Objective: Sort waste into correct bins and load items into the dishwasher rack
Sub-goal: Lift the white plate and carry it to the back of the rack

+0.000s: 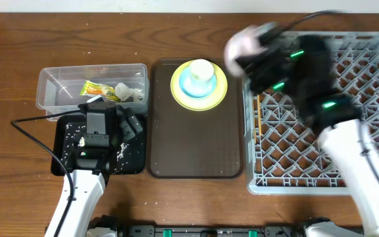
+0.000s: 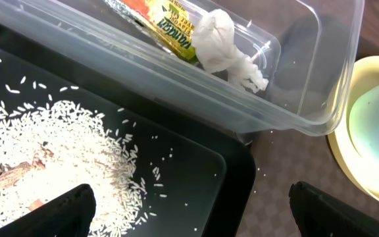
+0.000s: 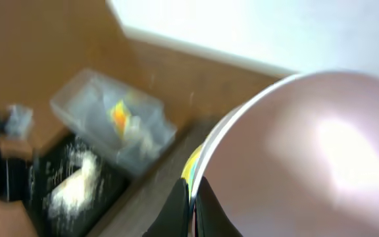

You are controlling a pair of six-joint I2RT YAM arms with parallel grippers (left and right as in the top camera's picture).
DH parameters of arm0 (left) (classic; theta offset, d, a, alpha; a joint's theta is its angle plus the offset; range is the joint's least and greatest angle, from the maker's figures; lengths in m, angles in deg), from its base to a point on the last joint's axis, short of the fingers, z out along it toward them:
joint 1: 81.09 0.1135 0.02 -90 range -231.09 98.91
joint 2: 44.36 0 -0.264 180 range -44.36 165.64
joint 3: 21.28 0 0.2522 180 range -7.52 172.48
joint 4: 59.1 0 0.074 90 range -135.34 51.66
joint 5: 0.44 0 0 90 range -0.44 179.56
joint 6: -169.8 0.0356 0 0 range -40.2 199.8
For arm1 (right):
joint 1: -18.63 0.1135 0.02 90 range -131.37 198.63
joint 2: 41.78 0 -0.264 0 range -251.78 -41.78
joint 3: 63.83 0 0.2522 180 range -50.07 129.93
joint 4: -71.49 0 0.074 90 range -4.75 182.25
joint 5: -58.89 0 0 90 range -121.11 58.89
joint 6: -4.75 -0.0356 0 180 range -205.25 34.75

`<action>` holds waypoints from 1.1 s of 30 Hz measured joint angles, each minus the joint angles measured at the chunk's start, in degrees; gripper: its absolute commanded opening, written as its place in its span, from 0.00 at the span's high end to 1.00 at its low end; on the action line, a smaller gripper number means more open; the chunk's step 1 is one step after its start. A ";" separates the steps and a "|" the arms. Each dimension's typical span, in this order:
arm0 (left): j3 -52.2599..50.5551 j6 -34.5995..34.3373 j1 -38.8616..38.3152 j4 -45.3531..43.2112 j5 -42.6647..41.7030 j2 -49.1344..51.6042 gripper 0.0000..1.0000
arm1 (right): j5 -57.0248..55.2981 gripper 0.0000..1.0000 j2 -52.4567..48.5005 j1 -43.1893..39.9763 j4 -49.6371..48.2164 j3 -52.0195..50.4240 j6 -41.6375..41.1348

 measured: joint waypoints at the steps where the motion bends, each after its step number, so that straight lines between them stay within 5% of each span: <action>1: 0.00 0.00 0.00 0.00 0.02 0.00 0.03 | 4.37 0.99 -0.55 -4.07 -3.45 0.02 -0.79; 6: 0.02 0.00 0.04 0.07 0.00 0.02 0.03 | 26.16 0.99 -8.96 -17.38 -29.24 0.31 -8.00; 13: 0.02 0.00 0.04 0.02 0.02 0.07 0.03 | 45.05 0.99 -26.43 -20.76 -60.89 0.26 -25.46; 22: 0.02 0.00 0.04 0.00 0.02 0.07 0.03 | 51.71 0.99 -40.35 -20.74 -64.15 0.11 -33.48; 33: 0.02 0.00 0.04 0.00 0.00 0.07 0.03 | 47.80 0.99 -42.53 -20.74 -64.70 0.11 -35.69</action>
